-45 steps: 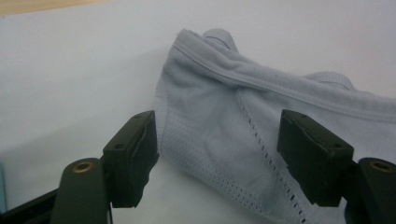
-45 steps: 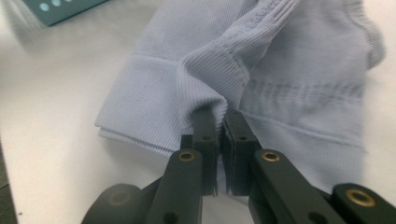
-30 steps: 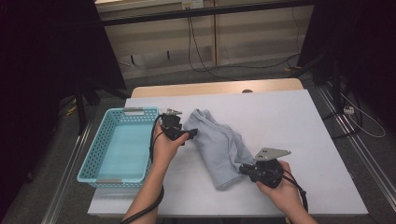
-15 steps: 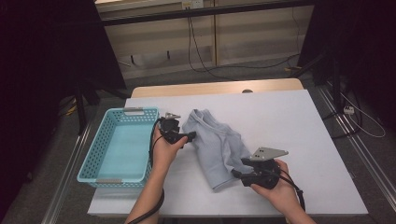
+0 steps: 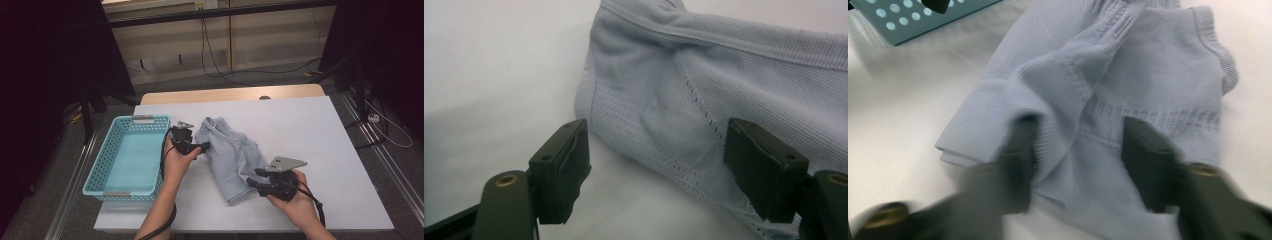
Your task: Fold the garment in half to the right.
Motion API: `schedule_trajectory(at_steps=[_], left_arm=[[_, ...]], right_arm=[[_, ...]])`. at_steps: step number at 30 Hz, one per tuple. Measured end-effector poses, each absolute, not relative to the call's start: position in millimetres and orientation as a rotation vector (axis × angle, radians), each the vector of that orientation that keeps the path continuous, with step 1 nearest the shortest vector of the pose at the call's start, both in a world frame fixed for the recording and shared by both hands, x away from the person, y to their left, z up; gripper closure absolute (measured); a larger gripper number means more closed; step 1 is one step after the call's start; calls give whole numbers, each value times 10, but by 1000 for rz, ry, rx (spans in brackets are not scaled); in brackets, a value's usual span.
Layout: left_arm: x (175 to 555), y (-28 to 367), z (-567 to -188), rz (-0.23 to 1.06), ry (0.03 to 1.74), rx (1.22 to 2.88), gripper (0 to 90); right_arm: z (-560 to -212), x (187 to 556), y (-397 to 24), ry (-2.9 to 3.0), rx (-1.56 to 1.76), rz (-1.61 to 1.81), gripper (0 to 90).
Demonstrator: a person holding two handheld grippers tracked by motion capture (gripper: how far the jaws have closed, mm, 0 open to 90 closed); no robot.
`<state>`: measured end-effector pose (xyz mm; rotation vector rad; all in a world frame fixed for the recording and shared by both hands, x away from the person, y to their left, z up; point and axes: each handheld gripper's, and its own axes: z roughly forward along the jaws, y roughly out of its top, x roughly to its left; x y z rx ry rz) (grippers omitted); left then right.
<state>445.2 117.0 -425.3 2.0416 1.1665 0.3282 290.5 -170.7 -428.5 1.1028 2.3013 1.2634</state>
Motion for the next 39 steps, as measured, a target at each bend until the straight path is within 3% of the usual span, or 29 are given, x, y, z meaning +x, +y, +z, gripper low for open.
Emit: schedule_trajectory(at_steps=[2, 6, 31, 39], left_arm=[[4450, 1164, -4251, 326, 1168, 2038, 270], [4448, 1168, -4254, 329, 1167, 2038, 270], [4524, 1061, -4249, 303, 1150, 2030, 269], [4506, 1089, -4248, 314, 1155, 2032, 268]], right_arm=[[-4273, 2899, -1731, 2294, 1090, 1299, 849], [-4254, 2899, -1756, 2297, 1097, 1271, 867], [-4397, 2744, -1956, 2283, 1256, 1193, 859], [-4369, 2753, -1922, 2309, 1217, 1192, 746]])
